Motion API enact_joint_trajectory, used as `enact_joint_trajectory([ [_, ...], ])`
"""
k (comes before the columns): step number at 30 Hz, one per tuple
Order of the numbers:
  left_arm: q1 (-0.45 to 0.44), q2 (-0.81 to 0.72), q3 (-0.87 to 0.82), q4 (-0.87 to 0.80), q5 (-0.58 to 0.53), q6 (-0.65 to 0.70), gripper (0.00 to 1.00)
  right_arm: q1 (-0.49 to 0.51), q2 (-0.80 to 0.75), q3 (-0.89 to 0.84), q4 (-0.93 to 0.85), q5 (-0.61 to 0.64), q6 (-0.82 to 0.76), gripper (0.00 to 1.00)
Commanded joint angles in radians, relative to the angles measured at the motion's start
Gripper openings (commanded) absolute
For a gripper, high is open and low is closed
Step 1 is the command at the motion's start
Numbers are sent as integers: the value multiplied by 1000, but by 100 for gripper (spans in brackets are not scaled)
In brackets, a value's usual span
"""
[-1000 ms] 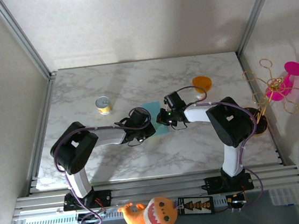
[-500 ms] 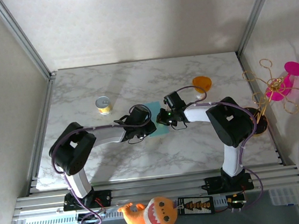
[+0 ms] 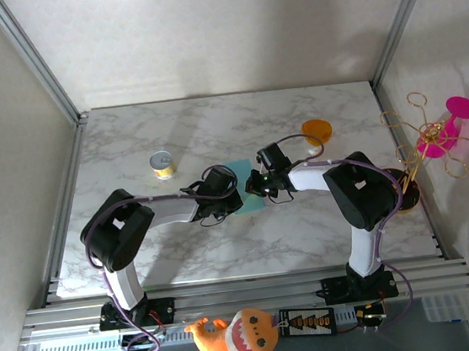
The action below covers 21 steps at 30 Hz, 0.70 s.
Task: Fold a paper plane with a square sheet of paper (pick it up from the middle)
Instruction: Fold the triangle a second time at the center of the table.
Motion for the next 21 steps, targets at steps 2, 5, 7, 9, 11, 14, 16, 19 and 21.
enact_joint_trajectory([
  [2,5,-3,-58,-44,-19,-8,2,-20,15,-7,-96,53,-31,2],
  [5,5,-3,-64,-43,-18,-4,1,-30,-29,3,-40,5,-61,3],
  [7,5,-2,-62,-40,-13,-2,0,-28,-55,6,-6,-50,-99,3],
  [9,5,0,-59,-40,-13,1,0,-24,-72,-4,19,-101,-121,2],
  [11,4,2,-55,-41,-13,4,0,-15,-77,-27,50,-149,-114,2],
  [14,5,4,-52,-41,-13,7,0,3,-64,-38,54,-156,-97,2],
  [16,3,3,-52,-41,-14,6,0,13,-51,-39,55,-155,-88,2],
  [19,3,2,-52,-41,-15,5,0,21,-28,-44,52,-158,-78,2],
  [21,2,0,-55,-38,-20,4,0,24,-13,-48,60,-164,-77,2],
])
